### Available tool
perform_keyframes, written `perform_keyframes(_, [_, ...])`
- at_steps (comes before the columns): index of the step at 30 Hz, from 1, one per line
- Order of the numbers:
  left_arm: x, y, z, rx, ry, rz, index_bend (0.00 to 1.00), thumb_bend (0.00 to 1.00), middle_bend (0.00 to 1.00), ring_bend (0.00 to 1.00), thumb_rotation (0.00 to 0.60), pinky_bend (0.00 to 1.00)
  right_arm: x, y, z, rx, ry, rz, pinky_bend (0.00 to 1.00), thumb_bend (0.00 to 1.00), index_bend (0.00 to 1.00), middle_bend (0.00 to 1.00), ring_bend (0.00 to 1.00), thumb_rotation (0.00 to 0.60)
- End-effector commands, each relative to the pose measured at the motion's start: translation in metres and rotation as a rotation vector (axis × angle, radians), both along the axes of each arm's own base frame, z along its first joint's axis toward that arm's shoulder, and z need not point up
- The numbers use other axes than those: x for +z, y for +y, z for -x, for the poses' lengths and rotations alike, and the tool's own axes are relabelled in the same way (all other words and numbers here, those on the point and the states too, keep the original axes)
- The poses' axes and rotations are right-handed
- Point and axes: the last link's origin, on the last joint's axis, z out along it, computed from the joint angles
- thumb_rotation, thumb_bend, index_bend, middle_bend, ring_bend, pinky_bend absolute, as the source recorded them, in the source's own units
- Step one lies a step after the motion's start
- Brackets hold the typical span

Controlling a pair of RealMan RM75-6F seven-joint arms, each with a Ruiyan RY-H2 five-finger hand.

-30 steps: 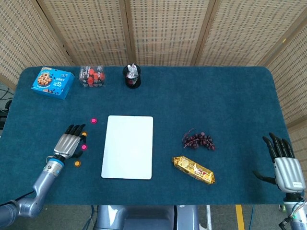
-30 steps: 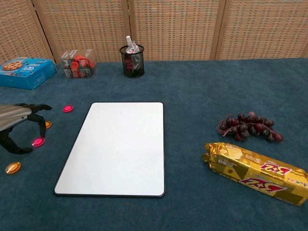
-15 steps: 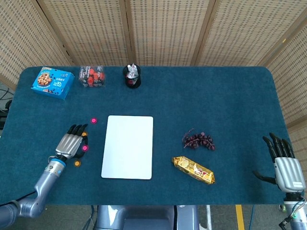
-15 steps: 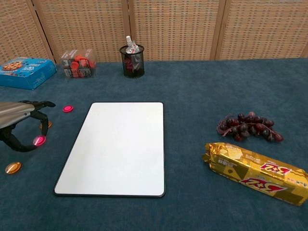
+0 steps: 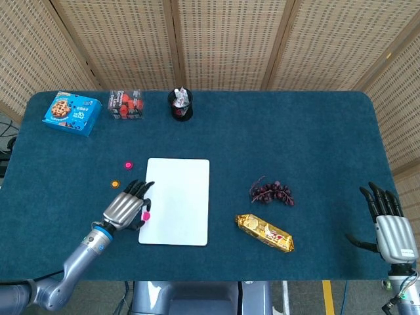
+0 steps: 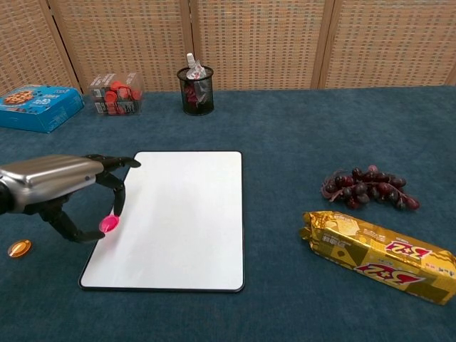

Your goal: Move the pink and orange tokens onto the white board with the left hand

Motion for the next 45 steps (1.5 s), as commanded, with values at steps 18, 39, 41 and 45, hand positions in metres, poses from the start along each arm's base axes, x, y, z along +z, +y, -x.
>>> perform_keyframes(18, [0.011, -0.018, 0.013, 0.031, 0.026, -0.001, 0.18, 0.18, 0.0, 0.0, 0.6, 0.0, 0.0, 0.0, 0.0, -0.001, -0.004, -0.001, 0.0, 0.0, 0.0, 0.0, 0.0, 0.6])
perform_keyframes(39, [0.048, -0.033, 0.102, 0.194, 0.07, -0.082, 0.38, 0.29, 0.0, 0.0, 0.6, 0.0, 0.0, 0.001, -0.001, -0.003, -0.005, -0.005, 0.0, 0.0, 0.0, 0.0, 0.0, 0.6])
perform_keyframes(41, [0.047, -0.033, 0.106, 0.199, 0.069, -0.1, 0.38, 0.29, 0.0, 0.0, 0.6, 0.0, 0.0, 0.001, -0.001, -0.002, -0.005, -0.005, 0.0, 0.0, 0.0, 0.0, 0.0, 0.6])
perform_keyframes(45, [0.043, -0.033, 0.111, 0.209, 0.064, -0.104, 0.38, 0.29, 0.0, 0.0, 0.6, 0.0, 0.0, 0.001, -0.001, -0.003, -0.008, -0.008, 0.0, 0.0, 0.0, 0.0, 0.0, 0.6])
